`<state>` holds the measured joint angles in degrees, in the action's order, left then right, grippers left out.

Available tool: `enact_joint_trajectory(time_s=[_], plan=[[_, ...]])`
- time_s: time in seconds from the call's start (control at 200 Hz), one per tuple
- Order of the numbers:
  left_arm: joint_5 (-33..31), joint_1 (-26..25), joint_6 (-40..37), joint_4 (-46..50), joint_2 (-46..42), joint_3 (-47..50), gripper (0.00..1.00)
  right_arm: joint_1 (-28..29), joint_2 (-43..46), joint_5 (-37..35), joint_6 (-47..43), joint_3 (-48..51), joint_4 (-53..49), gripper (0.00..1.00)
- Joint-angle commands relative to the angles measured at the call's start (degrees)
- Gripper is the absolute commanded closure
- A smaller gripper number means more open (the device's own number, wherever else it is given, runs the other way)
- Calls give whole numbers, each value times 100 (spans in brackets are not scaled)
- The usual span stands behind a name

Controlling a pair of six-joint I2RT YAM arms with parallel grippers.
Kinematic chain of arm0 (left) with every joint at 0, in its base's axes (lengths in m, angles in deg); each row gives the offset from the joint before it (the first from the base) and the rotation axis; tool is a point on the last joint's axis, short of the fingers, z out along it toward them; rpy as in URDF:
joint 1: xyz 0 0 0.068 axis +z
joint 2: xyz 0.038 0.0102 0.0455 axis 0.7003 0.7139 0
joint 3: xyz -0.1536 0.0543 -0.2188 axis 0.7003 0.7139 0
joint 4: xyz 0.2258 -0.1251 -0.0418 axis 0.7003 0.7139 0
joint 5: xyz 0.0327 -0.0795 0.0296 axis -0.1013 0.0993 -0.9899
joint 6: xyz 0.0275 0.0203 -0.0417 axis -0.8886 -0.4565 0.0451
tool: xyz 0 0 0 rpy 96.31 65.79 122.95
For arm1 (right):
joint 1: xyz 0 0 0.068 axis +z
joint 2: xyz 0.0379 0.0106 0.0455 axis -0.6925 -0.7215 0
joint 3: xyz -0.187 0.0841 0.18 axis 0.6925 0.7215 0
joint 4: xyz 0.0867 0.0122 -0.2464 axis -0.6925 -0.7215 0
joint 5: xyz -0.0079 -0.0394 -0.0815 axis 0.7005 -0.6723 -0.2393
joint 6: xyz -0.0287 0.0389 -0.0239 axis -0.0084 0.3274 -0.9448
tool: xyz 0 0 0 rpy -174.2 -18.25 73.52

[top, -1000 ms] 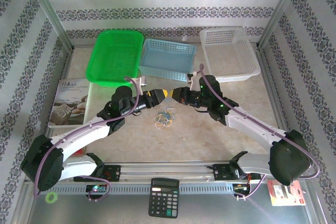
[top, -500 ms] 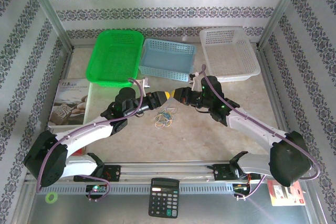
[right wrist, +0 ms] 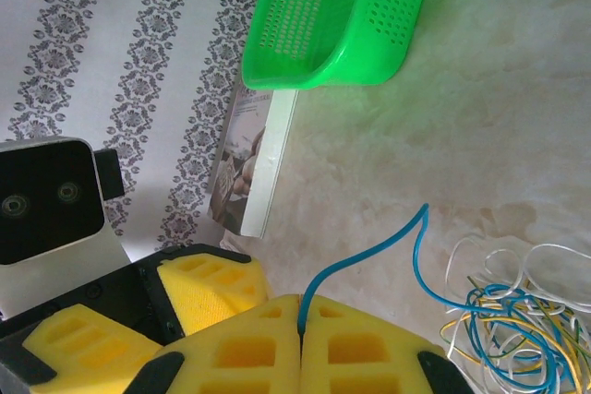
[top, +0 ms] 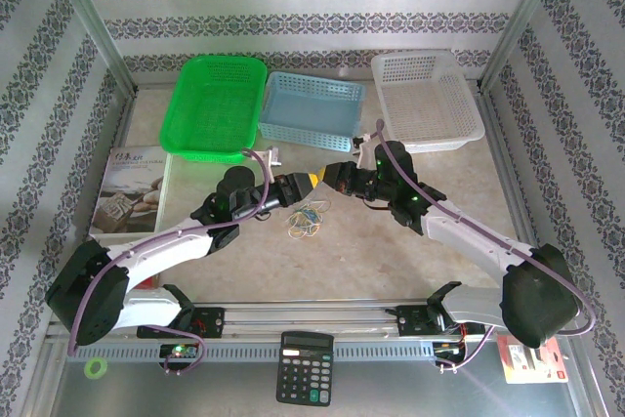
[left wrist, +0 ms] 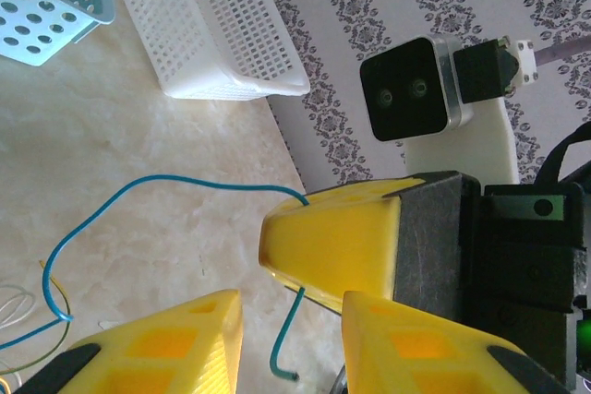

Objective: Untangle the cables

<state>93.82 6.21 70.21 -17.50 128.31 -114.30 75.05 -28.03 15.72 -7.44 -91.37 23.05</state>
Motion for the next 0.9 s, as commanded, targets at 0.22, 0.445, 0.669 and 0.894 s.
enact_joint_trajectory(time_s=[0.22, 0.445, 0.669, 0.894], plan=[[-122, -175, 80, -407, -12, 118, 67, -90, 107, 49, 86, 140, 264, 100], [-122, -193, 88, -475, 68, 86, 80, -98, 114, 80, 117, 141, 294, 100], [-140, -201, 33, -489, 74, -8, 100, -123, 219, 110, 84, 231, 305, 94], [-440, -202, -255, 280, -368, -397, 100, -534, 922, -60, -204, 733, 164, 58]])
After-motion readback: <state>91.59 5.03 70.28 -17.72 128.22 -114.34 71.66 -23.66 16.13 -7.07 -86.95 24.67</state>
